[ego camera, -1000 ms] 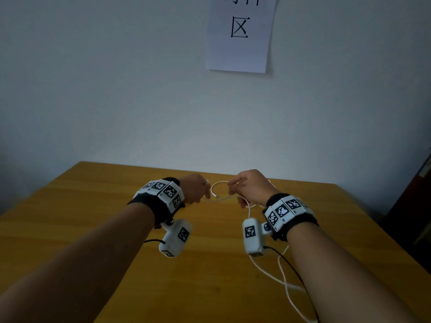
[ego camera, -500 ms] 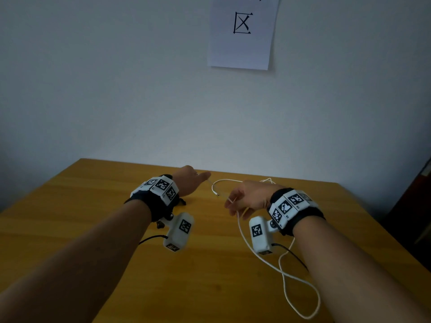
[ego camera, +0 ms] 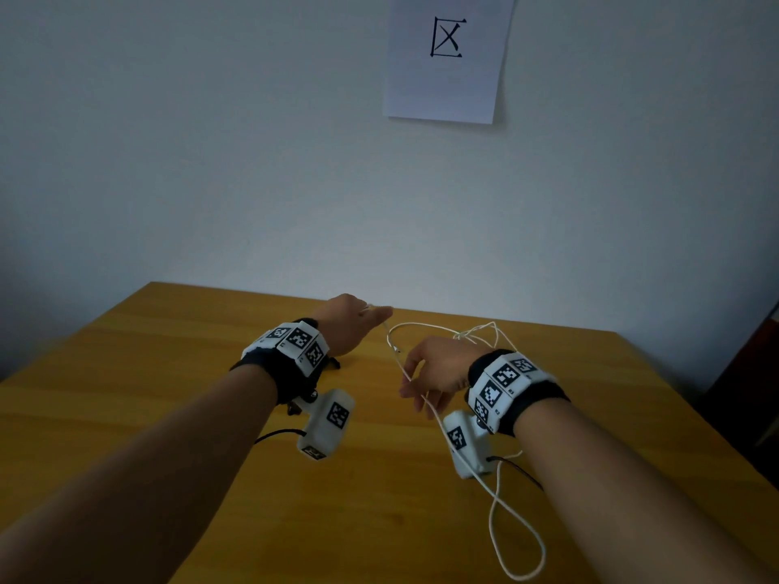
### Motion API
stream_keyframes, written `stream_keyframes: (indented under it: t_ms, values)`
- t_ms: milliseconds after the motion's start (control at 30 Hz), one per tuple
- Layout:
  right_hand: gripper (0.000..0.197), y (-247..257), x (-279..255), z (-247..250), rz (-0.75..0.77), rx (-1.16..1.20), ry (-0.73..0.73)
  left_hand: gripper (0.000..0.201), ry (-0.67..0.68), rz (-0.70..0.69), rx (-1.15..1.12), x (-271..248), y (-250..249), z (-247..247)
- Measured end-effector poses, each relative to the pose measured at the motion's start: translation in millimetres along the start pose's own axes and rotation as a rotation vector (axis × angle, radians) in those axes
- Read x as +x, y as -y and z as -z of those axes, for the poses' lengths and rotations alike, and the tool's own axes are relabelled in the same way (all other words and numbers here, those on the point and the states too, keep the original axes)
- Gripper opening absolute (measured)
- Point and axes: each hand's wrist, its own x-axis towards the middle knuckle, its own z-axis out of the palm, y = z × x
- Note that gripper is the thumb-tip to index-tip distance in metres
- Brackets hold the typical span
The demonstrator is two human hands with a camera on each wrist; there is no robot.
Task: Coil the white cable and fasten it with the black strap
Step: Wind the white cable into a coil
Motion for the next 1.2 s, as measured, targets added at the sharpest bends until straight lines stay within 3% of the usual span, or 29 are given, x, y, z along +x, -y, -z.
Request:
stream_keyframes:
  t_ms: [133, 233, 333, 567, 700, 833, 1000, 1133, 1200]
  values:
    - [0.05, 5.3, -3.1, -2.6, 0.002, -0.064, 0.044, 0.054, -0.008, -0.068, -0.095, -2.9, -1.9, -1.8]
    - [0.071, 12.7, -7.7, -1.9, -0.041, -0.338, 0.04, 0.052, 0.042, -0.101, -0.065, -0.9, 4.7, -3.9]
    - [0.08, 15.3, -5.6, 0.2, -0.081, -0.531, 0.003, 0.05, 0.131, -0.098, 0.013, -1.5, 8.7, -6.1]
    - [0.071, 10.1, 1.1, 9.9, -0.023, -0.421, -0.047, 0.047, 0.097, -0.092, 0.19, -8.0, 11.3, 2.1]
    - [0.069, 1.2, 3.1, 7.8, 0.026, -0.362, -0.133, 0.047, -0.041, -0.109, -0.017, -13.3, 16.9, 11.1]
    - [0.085, -6.8, 5.7, 8.8, -0.008, -0.389, -0.176, 0.043, -0.168, -0.122, -0.17, -15.6, 18.4, 16.3]
    - [0.072, -19.5, 8.0, 22.4, -0.037, -0.369, -0.31, 0.035, -0.091, -0.032, 0.144, -14.7, 18.6, 17.4]
    - [0.057, -23.1, 1.3, 29.5, -0.052, -0.58, -0.532, 0.025, -0.063, 0.012, 0.431, -18.9, 15.3, 19.3]
    - [0.053, -26.6, -0.1, 34.8, -0.094, -0.612, -0.611, 0.037, -0.05, 0.006, 0.501, -19.9, 16.9, 18.4]
